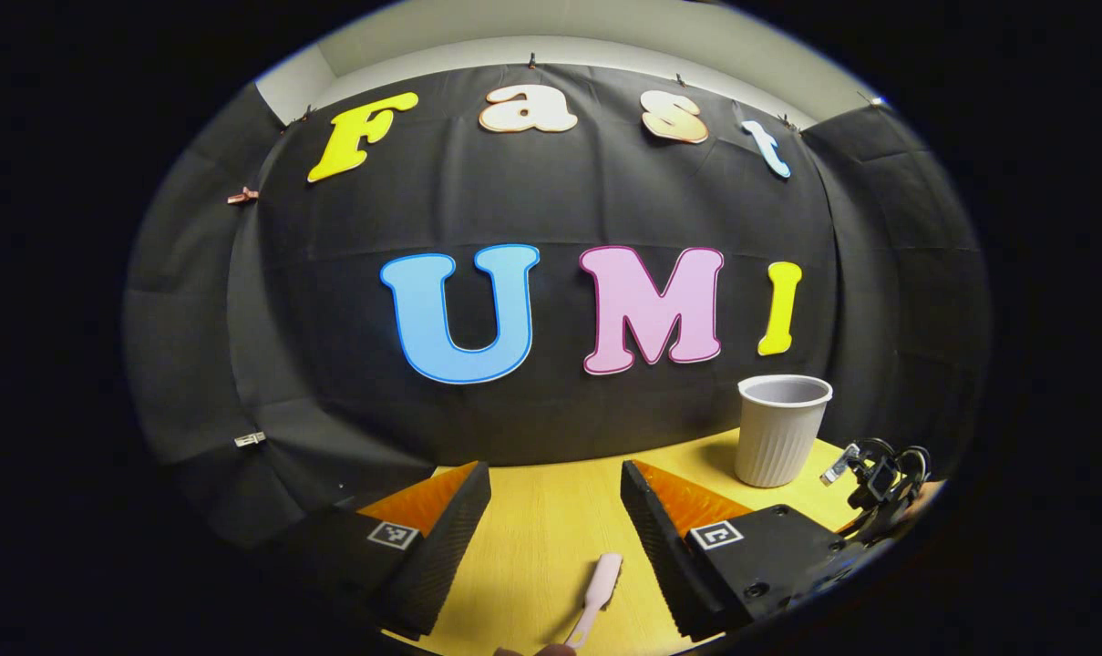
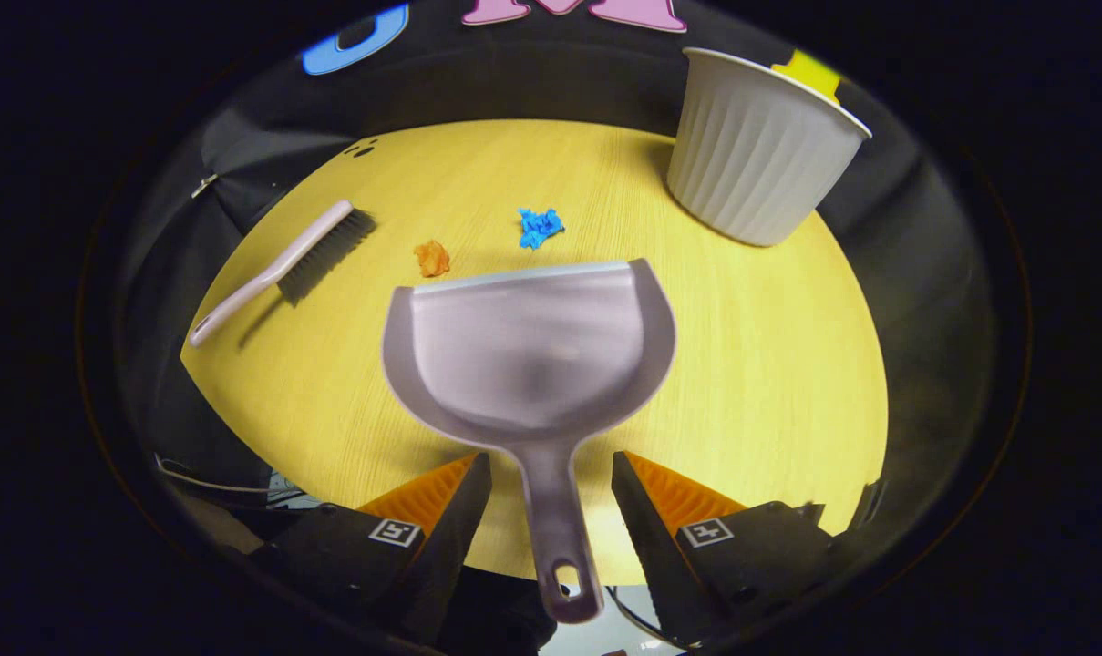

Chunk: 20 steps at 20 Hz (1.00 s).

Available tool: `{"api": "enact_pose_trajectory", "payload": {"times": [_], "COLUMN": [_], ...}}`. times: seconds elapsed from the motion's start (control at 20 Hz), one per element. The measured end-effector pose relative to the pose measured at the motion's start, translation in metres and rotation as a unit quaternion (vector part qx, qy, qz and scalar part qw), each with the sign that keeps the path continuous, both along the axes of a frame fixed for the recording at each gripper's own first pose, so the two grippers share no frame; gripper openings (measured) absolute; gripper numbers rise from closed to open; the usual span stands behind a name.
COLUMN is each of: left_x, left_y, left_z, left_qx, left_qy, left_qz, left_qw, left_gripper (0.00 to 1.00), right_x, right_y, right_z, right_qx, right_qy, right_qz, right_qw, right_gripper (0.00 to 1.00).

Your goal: Pick up the small broom and dustpan from the desktop, sweep the trash into the dustpan with the broom, and then empty the trash into the garbage bin.

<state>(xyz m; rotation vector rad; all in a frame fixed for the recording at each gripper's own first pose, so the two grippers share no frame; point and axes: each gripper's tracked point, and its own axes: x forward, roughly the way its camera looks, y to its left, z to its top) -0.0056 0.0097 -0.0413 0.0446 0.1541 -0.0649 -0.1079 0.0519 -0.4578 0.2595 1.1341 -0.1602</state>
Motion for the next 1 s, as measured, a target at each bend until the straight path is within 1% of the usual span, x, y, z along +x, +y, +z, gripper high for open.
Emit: {"api": "enact_pose_trajectory", "payload": {"times": [0.2, 0.25, 0.3, 0.35, 0.4, 0.45, 0.6, 0.65, 0.75, 0.8, 0.9, 0.95, 1.0], "left_x": [-0.003, -0.003, -0.003, -0.003, -0.005, -0.005, -0.006, -0.006, -0.011, -0.014, -0.021, -0.026, -0.031], "left_y": [0.001, 0.001, 0.001, 0.001, 0.001, 0.001, 0.003, 0.003, -0.002, -0.006, -0.012, -0.014, -0.016], "left_z": [-0.004, -0.005, -0.008, -0.010, -0.013, -0.015, -0.027, -0.033, -0.048, -0.057, -0.075, -0.083, -0.094], "left_qx": [0.001, -0.001, -0.003, -0.004, -0.006, -0.007, -0.003, -0.005, -0.016, -0.021, -0.025, -0.025, -0.023], "left_qy": [0.006, 0.008, 0.013, 0.019, 0.025, 0.029, 0.050, 0.060, 0.093, 0.113, 0.153, 0.174, 0.198], "left_qz": [-0.005, -0.007, -0.008, -0.006, -0.006, -0.004, -0.002, -0.003, -0.013, -0.018, -0.030, -0.038, -0.045], "left_qw": [1.000, 1.000, 1.000, 1.000, 1.000, 1.000, 0.999, 0.998, 0.995, 0.993, 0.987, 0.984, 0.979], "left_gripper": [0.92, 0.92, 0.92, 0.92, 0.93, 0.93, 0.93, 0.93, 0.92, 0.92, 0.93, 0.95, 0.93], "right_x": [0.010, 0.012, 0.012, 0.013, 0.018, 0.019, 0.019, 0.017, 0.014, 0.012, 0.002, -0.002, -0.005], "right_y": [0.002, 0.002, 0.000, 0.003, 0.004, 0.006, 0.007, 0.007, 0.007, 0.007, 0.006, 0.006, 0.003], "right_z": [-0.017, -0.021, -0.025, -0.026, -0.028, -0.030, -0.028, -0.025, -0.018, -0.012, 0.004, 0.012, 0.019], "right_qx": [0.004, 0.000, -0.008, -0.005, -0.007, 0.000, 0.001, -0.003, -0.003, 0.000, 0.012, 0.017, 0.018], "right_qy": [0.015, 0.019, 0.025, 0.028, 0.023, 0.026, 0.021, 0.017, 0.007, 0.001, -0.007, -0.012, -0.018], "right_qz": [-0.009, -0.008, -0.005, -0.001, -0.001, 0.003, 0.031, 0.038, 0.045, 0.047, 0.046, 0.046, 0.043], "right_qw": [1.000, 1.000, 1.000, 1.000, 1.000, 1.000, 0.999, 0.999, 0.999, 0.999, 0.999, 0.999, 0.999], "right_gripper": [0.80, 0.72, 0.68, 0.60, 0.57, 0.48, 0.37, 0.39, 0.39, 0.37, 0.37, 0.37, 0.37]}}
